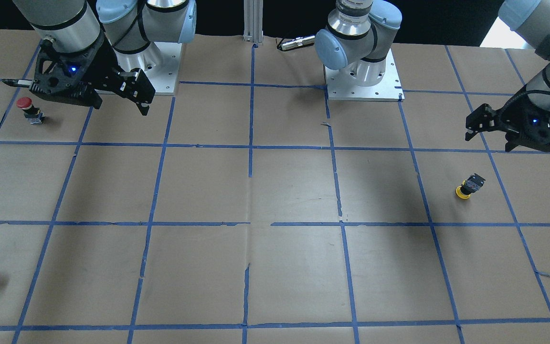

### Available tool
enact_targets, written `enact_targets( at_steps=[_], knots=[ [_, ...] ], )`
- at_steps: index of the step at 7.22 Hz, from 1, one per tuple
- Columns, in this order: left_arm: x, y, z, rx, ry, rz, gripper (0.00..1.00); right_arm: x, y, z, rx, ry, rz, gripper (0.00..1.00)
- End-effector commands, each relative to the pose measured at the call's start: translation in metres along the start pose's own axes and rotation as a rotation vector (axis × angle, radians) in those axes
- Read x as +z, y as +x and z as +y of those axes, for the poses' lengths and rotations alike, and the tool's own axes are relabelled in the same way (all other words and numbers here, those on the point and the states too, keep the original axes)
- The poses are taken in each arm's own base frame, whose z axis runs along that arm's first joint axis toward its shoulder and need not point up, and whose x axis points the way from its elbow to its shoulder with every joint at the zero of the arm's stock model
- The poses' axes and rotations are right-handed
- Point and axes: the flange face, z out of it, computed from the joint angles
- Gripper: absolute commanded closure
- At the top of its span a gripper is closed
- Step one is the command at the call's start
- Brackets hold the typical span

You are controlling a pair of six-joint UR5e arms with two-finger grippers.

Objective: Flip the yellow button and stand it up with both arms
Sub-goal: 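Move the left gripper down over the yellow-capped button lying on its side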

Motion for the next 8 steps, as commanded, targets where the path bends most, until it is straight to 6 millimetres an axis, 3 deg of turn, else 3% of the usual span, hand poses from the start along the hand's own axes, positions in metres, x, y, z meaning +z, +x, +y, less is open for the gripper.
enact_targets(
  at_steps=[1, 3, 6, 8],
  knots=[
    [0.049, -0.028, 0.029, 0.032, 0.052, -0.032, 0.03, -0.004, 0.004, -0.004, 0.004, 0.017, -0.001, 0.00],
    [0.095, -0.053, 0.010, 0.201, 0.081, -0.020, 0.03, -0.003, 0.006, 0.003, 0.005, 0.000, 0.018, 0.00],
    [0.108, -0.057, 0.000, 0.386, 0.134, -0.022, 0.03, -0.003, 0.007, -0.001, 0.007, 0.002, 0.011, 0.00],
    [0.115, -0.053, 0.000, 0.406, 0.144, 0.000, 0.05, -0.029, 0.009, -0.006, 0.026, 0.062, 0.005, 0.00]
  ],
)
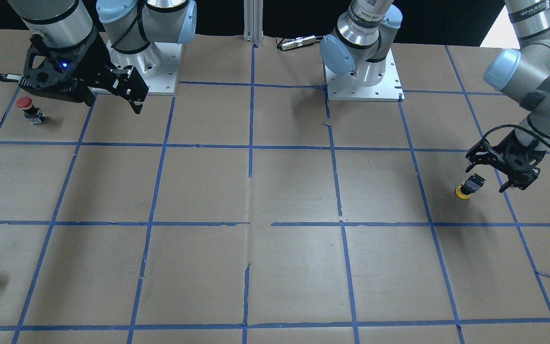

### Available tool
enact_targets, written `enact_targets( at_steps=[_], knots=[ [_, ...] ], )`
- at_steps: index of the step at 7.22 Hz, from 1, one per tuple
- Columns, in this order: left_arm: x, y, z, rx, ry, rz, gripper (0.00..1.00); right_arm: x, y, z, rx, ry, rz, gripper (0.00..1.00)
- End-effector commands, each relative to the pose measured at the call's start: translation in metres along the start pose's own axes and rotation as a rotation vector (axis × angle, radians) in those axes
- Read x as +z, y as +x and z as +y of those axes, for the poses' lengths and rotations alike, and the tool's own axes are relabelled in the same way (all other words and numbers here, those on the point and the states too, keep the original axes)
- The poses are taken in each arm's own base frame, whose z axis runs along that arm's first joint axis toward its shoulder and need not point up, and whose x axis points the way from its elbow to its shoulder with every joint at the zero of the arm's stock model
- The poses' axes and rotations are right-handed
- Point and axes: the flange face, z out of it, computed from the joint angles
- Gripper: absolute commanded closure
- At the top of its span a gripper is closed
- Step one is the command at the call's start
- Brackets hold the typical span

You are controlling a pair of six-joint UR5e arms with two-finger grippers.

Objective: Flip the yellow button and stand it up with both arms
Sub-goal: 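Close the left gripper on the yellow button's body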

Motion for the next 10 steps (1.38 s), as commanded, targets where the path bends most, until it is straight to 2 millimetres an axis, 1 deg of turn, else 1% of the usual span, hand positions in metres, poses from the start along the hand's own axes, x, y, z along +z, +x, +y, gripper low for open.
enact_targets(
  at_steps=[1, 2, 3, 4, 5, 6, 7, 8, 9, 10],
  knots=[
    [0.010, 0.007, 0.000, 0.013, 0.012, 0.006, 0.08, 0.005, -0.002, -0.019, -0.011, 0.008, 0.000, 0.00],
    [0.016, 0.010, 0.001, 0.011, 0.007, 0.011, 0.10, 0.006, -0.002, -0.035, 0.001, 0.017, -0.012, 0.00],
    [0.016, 0.010, 0.002, 0.014, -0.002, 0.011, 0.15, -0.001, -0.008, -0.022, -0.011, 0.010, -0.012, 0.00],
    [0.018, 0.009, 0.003, 0.013, -0.015, 0.013, 0.18, 0.015, -0.008, -0.027, -0.008, -0.028, -0.004, 0.00],
    [0.021, 0.007, 0.004, 0.016, -0.023, 0.018, 0.21, 0.019, -0.009, -0.027, -0.012, -0.042, -0.007, 0.00],
    [0.025, 0.004, 0.007, 0.017, -0.054, 0.020, 0.28, 0.016, -0.010, -0.029, -0.028, -0.028, -0.006, 0.00],
    [0.025, 0.004, 0.008, 0.017, -0.062, 0.016, 0.35, 0.011, -0.009, -0.030, -0.051, -0.015, -0.007, 0.00],
    [0.025, 0.004, 0.008, 0.019, -0.062, 0.016, 0.42, 0.014, -0.007, -0.027, -0.048, -0.023, -0.006, 0.00],
    [0.024, 0.004, 0.006, 0.052, -0.061, 0.013, 0.59, 0.017, -0.004, -0.030, -0.045, -0.025, 0.007, 0.00],
    [0.020, 0.005, 0.005, 0.086, -0.057, 0.005, 0.63, 0.019, -0.004, -0.030, -0.044, -0.025, 0.010, 0.00]
  ],
)
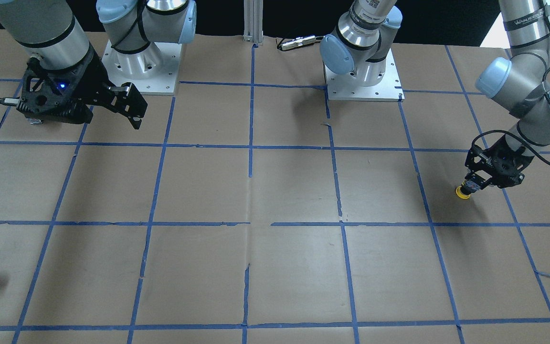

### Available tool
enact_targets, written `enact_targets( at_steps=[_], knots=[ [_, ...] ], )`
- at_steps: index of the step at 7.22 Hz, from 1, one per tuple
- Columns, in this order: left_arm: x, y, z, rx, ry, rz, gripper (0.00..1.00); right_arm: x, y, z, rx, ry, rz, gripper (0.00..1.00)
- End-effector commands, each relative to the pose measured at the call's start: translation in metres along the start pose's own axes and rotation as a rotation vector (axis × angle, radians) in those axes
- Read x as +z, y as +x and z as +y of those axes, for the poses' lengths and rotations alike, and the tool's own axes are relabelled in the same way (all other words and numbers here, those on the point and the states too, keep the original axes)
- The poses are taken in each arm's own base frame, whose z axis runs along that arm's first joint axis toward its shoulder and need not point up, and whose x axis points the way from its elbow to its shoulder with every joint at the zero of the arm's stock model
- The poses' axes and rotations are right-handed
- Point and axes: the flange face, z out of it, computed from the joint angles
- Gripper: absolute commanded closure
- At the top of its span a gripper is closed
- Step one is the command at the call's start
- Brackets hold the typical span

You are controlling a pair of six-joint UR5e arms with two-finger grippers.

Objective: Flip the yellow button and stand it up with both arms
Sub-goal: 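Close the left gripper on the yellow button's body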

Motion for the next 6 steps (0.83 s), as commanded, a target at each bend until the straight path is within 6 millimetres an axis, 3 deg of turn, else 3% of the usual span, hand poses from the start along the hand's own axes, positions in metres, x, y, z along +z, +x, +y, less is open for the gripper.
enact_targets(
  at_steps=[1, 3, 5, 6],
  knots=[
    [-0.006, 0.001, -0.002, 0.037, 0.013, -0.012, 0.69, 0.001, 0.001, -0.001, -0.002, 0.004, 0.006, 0.00],
    [-0.016, 0.005, -0.009, 0.046, 0.031, -0.020, 0.72, 0.007, 0.001, -0.002, 0.011, -0.008, 0.009, 0.00],
    [-0.040, 0.028, -0.028, 0.040, 0.205, 0.094, 0.72, 0.008, 0.002, 0.000, 0.002, -0.025, 0.008, 0.00],
    [-0.066, 0.050, -0.057, 0.064, 0.281, 0.185, 0.72, 0.006, 0.001, -0.002, 0.012, -0.008, 0.000, 0.00]
  ],
)
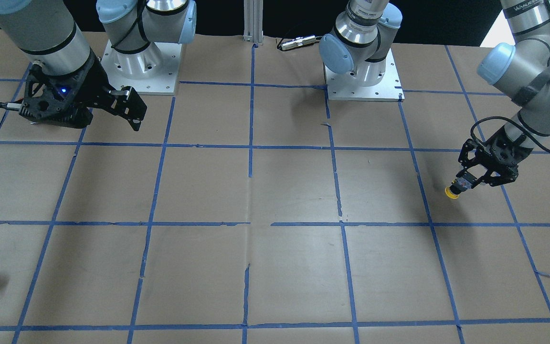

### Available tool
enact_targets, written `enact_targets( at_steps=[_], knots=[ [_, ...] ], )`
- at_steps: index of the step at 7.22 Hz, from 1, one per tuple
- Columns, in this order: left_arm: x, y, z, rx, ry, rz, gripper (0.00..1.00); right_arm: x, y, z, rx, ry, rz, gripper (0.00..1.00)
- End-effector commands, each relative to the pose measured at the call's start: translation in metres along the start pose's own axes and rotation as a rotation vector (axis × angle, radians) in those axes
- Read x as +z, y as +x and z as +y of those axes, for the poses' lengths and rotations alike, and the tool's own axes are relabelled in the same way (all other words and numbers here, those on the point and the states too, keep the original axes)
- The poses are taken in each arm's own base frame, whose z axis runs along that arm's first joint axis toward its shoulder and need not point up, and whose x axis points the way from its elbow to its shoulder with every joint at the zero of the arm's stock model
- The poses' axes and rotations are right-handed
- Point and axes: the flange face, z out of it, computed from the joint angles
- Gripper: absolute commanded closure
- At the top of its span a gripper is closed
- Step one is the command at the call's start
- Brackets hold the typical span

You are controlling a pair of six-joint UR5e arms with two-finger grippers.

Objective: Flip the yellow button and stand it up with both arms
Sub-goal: 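Lift the yellow button with the left gripper toward the right gripper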

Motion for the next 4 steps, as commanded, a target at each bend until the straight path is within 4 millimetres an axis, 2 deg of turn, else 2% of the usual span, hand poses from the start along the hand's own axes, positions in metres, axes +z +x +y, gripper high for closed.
enact_targets(
  at_steps=[1, 2, 3, 4],
  knots=[
    [-0.049, 0.042, -0.075, 0.050, 0.105, 0.115, 0.72, 0.002, 0.000, -0.004, 0.013, 0.005, -0.004, 0.00],
    [-0.077, 0.069, -0.117, -0.028, 0.164, 0.218, 0.72, 0.004, 0.000, -0.002, 0.014, -0.010, -0.008, 0.00],
    [-0.100, 0.081, -0.148, -0.147, 0.188, 0.305, 0.72, 0.004, -0.002, 0.003, 0.011, -0.013, -0.010, 0.00],
    [-0.110, 0.098, -0.176, -0.234, 0.206, 0.368, 0.72, 0.006, -0.003, -0.001, 0.044, -0.012, -0.012, 0.00]
  ],
)
